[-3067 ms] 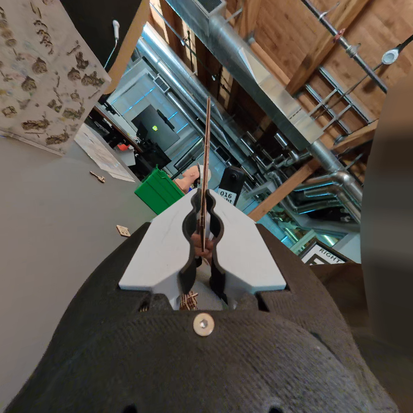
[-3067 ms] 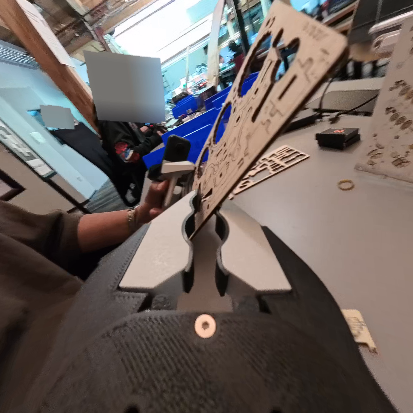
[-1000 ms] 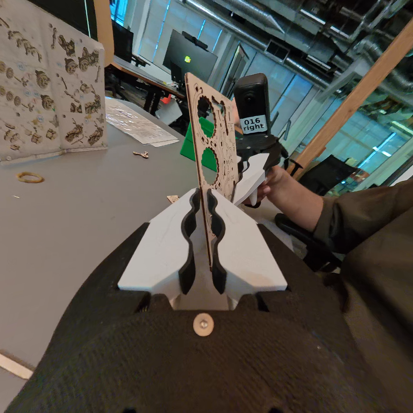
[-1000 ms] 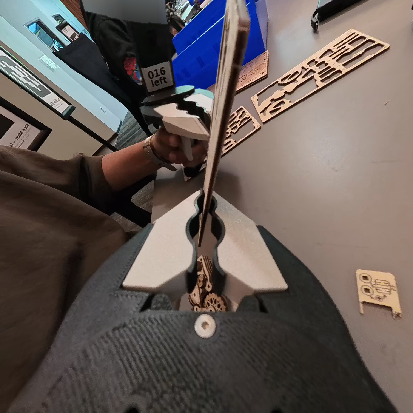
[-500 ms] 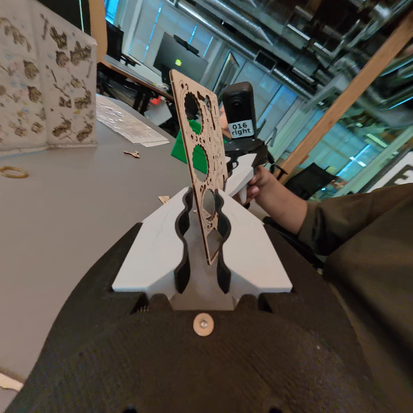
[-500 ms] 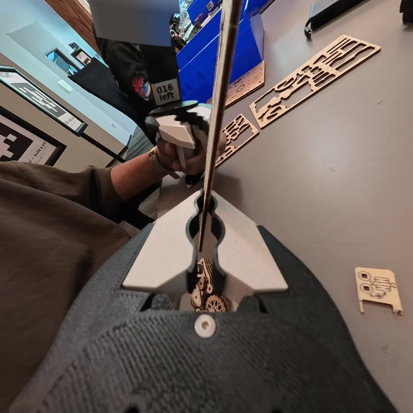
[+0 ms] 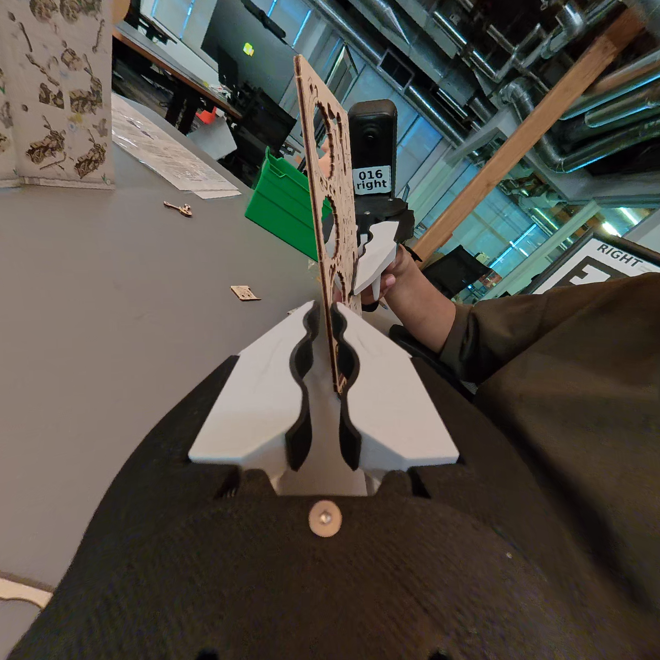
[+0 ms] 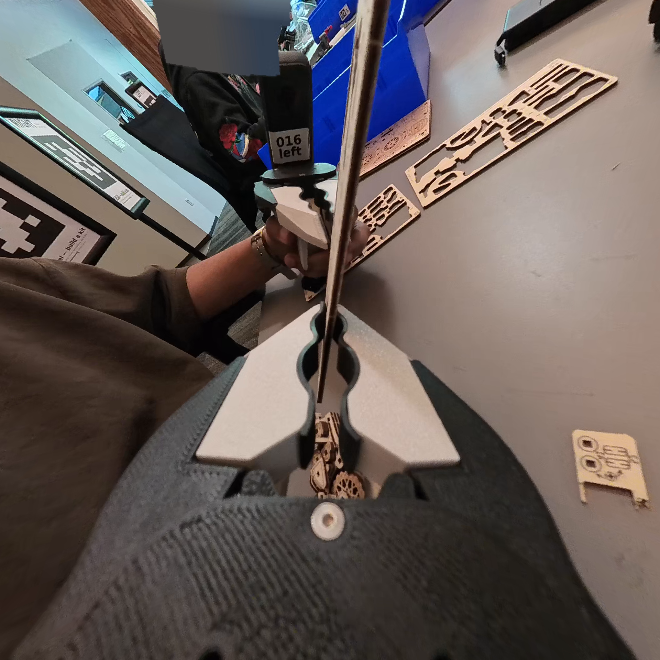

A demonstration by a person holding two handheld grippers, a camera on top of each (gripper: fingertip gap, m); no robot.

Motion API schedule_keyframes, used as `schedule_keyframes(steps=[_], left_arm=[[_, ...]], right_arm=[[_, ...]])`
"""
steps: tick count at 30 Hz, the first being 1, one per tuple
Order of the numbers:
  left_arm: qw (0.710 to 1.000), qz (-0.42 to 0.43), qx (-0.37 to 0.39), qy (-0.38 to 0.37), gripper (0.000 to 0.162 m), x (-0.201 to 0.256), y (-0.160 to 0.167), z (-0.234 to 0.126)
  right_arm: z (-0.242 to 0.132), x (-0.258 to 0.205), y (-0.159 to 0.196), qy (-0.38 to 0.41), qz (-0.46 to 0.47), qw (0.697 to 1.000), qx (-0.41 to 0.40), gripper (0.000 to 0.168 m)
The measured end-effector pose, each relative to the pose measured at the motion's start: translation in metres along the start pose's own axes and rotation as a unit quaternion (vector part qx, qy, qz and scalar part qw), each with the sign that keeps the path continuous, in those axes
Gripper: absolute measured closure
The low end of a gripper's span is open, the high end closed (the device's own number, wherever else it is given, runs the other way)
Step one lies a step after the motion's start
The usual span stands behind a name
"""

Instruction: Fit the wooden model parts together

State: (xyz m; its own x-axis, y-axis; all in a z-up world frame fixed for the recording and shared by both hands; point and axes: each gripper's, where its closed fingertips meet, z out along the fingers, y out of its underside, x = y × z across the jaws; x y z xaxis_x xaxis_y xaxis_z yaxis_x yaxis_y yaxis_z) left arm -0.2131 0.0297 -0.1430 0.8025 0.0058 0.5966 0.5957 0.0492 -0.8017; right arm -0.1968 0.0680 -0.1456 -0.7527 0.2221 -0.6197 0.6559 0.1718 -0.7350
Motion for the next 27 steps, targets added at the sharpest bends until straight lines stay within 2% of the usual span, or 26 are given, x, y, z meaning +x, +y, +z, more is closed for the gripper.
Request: schedule_keyframes(steps=[7, 12, 15, 27], left_arm=[[1.000, -0.006, 0.000, 0.005, 0.162, 0.0007, -0.0002, -0.0008], [1.000, -0.017, -0.006, 0.006, 0.156, -0.0003, 0.0023, 0.0007], [1.000, -0.012, -0.007, 0.004, 0.161, 0.0004, 0.0022, 0.0015], [1.000, -0.013, -0.002, -0.007, 0.161, -0.0023, -0.0005, 0.0009]], right_arm=[[-0.0004, -0.0001, -0.0002, 0.002, -0.002, 1.000, -0.001, 0.167], [-0.0004, -0.0006, -0.0008, 0.002, -0.002, 1.000, 0.000, 0.167], [-0.0005, 0.0003, -0.0009, 0.004, -0.002, 1.000, 0.001, 0.167], [-0.0008, 0.0021, -0.0015, 0.009, -0.002, 1.000, 0.002, 0.167]])
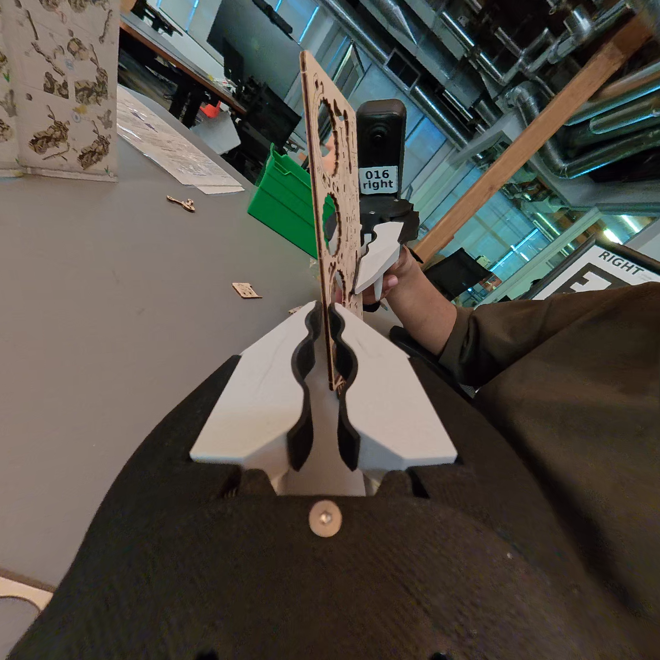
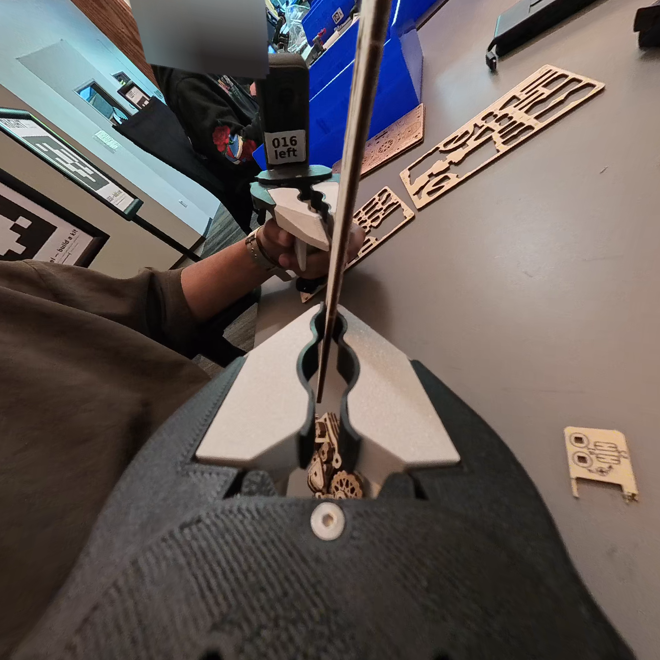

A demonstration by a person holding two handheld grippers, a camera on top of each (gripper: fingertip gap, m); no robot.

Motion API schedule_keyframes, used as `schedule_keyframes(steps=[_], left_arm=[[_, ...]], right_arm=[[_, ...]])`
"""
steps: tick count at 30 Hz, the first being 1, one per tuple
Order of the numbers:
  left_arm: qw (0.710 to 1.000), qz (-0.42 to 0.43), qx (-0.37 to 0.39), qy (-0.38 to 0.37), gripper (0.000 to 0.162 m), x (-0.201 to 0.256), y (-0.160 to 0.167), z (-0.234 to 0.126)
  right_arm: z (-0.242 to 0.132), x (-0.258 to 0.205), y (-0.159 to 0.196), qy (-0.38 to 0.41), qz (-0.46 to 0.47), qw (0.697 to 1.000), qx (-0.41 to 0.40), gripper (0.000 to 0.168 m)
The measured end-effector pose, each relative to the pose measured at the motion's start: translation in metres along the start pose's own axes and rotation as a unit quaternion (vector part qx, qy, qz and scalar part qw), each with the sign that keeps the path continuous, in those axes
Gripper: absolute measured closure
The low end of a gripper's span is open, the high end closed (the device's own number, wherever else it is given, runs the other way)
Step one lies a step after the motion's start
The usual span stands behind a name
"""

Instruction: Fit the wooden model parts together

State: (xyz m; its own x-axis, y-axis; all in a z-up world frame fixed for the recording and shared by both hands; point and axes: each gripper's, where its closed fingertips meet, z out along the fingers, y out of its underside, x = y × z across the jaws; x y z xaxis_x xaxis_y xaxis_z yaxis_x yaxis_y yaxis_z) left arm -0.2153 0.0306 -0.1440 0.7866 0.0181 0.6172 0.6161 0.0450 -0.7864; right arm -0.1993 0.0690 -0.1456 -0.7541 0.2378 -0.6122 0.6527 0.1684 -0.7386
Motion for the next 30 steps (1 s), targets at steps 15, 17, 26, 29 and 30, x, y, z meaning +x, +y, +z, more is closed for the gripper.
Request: schedule_keyframes(steps=[15, 17, 26, 29, 30], left_arm=[[0.998, 0.021, 0.003, -0.052, 0.162, -0.007, -0.005, 0.003], [0.999, 0.009, 0.011, -0.049, 0.162, -0.006, -0.006, 0.003], [0.997, -0.047, 0.054, 0.024, 0.162, 0.007, -0.014, 0.000], [0.996, -0.047, 0.054, 0.044, 0.162, 0.013, -0.016, -0.002], [0.996, -0.048, 0.054, 0.048, 0.162, 0.014, -0.016, -0.003]], right_arm=[[-0.002, 0.002, -0.002, 0.013, -0.006, 1.000, 0.004, 0.167], [-0.003, 0.002, -0.003, 0.010, -0.001, 1.000, 0.008, 0.167], [-0.001, -0.006, -0.005, -0.009, 0.003, 1.000, 0.013, 0.168], [-0.002, -0.009, -0.008, -0.022, 0.014, 0.999, 0.022, 0.168], [-0.002, -0.008, -0.008, -0.022, 0.015, 0.999, 0.023, 0.168]])
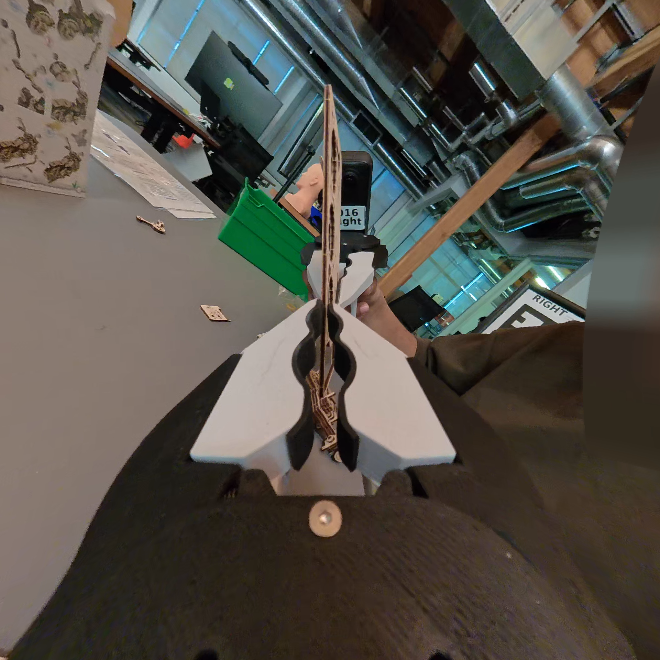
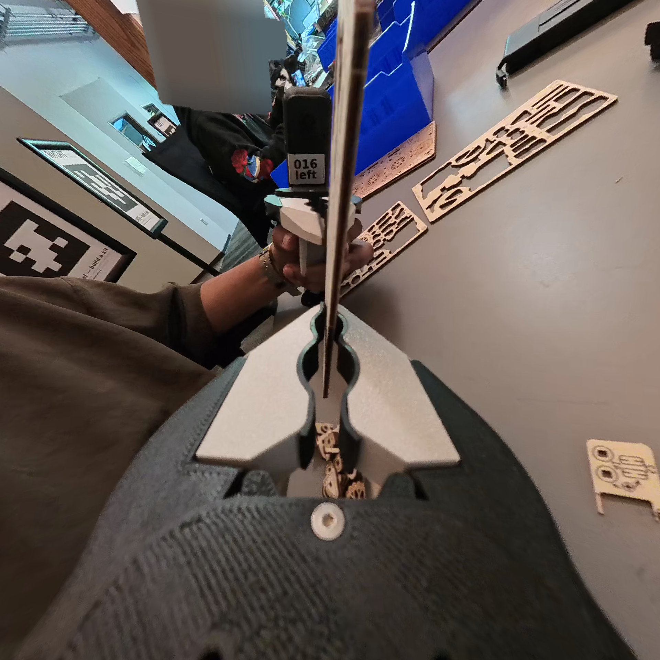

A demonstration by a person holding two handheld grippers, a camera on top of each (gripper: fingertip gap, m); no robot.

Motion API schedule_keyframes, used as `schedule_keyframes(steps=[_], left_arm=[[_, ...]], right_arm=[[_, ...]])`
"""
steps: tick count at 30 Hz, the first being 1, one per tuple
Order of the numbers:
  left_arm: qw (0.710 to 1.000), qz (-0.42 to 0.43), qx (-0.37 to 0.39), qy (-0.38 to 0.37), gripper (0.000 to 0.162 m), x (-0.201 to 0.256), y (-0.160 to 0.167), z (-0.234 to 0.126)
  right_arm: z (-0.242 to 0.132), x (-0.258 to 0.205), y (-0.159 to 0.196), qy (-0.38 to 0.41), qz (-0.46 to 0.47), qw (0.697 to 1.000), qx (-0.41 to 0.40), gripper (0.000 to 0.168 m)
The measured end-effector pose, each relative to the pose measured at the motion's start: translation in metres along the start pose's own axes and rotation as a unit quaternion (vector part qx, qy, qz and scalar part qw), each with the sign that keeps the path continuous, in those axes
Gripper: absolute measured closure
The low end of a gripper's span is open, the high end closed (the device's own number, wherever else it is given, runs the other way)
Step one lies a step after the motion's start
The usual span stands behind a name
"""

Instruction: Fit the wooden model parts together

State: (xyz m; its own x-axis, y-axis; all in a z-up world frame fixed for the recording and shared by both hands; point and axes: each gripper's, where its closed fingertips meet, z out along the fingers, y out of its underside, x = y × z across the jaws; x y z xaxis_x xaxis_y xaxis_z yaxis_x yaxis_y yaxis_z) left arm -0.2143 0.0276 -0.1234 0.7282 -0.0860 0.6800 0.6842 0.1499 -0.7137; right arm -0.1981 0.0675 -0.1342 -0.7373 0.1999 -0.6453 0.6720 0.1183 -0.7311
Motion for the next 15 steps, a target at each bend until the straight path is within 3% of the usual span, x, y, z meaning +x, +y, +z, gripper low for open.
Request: schedule_keyframes(steps=[15], left_arm=[[0.999, -0.024, -0.015, -0.023, 0.156, -0.014, 0.008, 0.001]], right_arm=[[-0.004, 0.010, -0.007, 0.028, -0.009, 0.999, 0.021, 0.168]])
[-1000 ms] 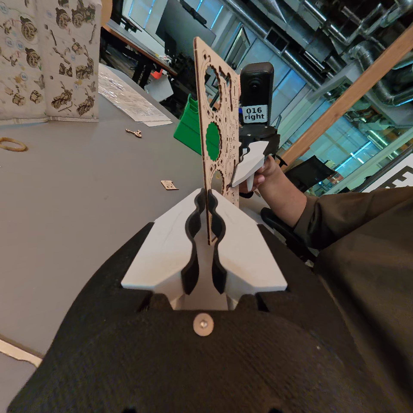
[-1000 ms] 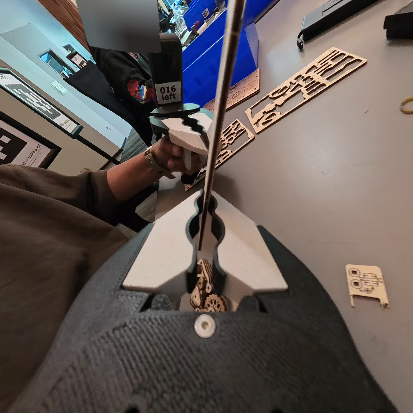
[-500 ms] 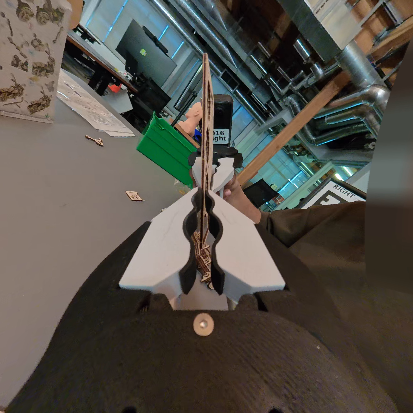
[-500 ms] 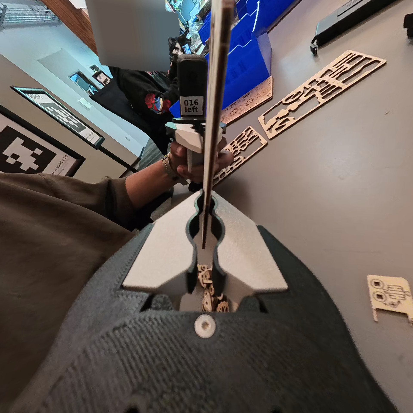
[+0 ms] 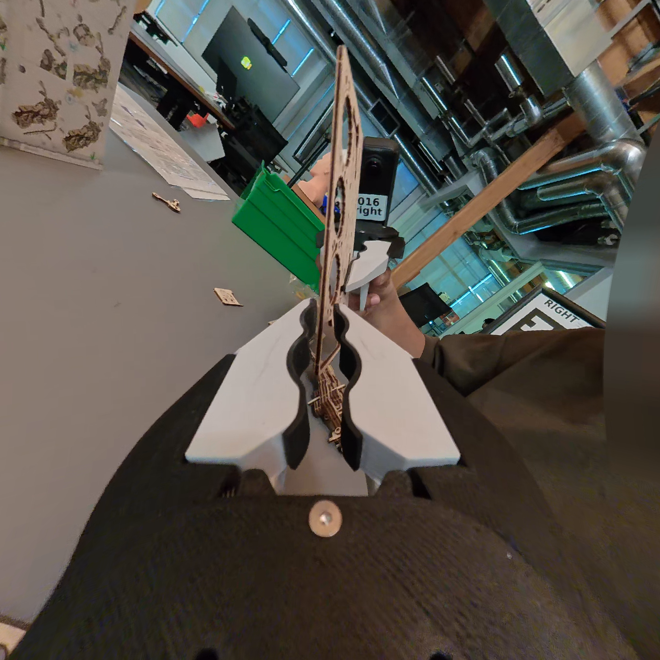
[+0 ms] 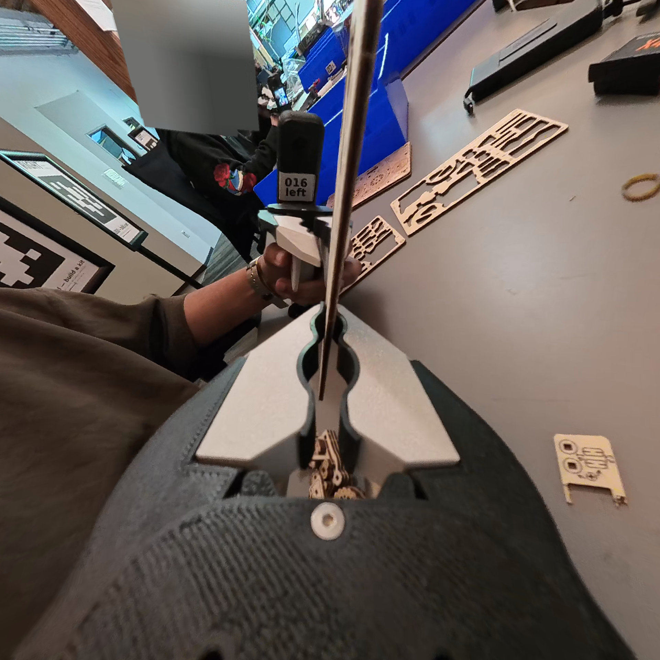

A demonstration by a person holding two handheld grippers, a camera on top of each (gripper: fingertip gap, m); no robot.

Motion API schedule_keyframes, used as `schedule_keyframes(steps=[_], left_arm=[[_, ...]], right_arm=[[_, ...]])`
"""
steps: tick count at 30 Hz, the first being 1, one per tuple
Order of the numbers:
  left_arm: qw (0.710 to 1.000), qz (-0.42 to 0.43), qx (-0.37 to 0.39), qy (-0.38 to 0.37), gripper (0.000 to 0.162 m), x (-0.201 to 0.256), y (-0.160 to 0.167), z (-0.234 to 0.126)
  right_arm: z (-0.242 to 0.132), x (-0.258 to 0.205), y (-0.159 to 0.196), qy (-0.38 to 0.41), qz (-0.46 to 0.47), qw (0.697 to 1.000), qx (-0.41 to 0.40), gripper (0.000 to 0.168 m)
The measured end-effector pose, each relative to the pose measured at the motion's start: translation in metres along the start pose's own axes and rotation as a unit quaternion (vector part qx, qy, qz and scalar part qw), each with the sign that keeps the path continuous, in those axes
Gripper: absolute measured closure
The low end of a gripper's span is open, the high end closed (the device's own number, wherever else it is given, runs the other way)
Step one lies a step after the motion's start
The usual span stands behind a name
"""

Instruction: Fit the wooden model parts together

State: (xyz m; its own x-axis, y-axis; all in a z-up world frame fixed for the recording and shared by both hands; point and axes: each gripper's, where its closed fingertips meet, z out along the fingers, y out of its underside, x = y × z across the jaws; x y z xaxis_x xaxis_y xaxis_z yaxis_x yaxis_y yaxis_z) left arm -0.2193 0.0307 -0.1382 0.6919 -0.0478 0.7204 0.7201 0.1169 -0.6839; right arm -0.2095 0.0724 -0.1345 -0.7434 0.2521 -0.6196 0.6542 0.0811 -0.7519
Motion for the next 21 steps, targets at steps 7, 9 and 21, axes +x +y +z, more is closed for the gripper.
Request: schedule_keyframes(steps=[7, 9, 21], left_arm=[[1.000, -0.002, 0.002, -0.002, 0.156, -0.0008, 0.0014, 0.0027], [1.000, -0.007, 0.003, -0.005, 0.159, -0.0021, 0.0023, 0.0043], [0.999, -0.030, 0.011, -0.006, 0.159, -0.0041, 0.0012, 0.0062]], right_arm=[[-0.0023, 0.0021, -0.0036, 0.002, 0.004, 1.000, 0.011, 0.168], [-0.0019, 0.0018, -0.0038, 0.003, 0.001, 1.000, 0.012, 0.168], [-0.0005, 0.0025, -0.0030, 0.010, -0.004, 1.000, 0.010, 0.168]])
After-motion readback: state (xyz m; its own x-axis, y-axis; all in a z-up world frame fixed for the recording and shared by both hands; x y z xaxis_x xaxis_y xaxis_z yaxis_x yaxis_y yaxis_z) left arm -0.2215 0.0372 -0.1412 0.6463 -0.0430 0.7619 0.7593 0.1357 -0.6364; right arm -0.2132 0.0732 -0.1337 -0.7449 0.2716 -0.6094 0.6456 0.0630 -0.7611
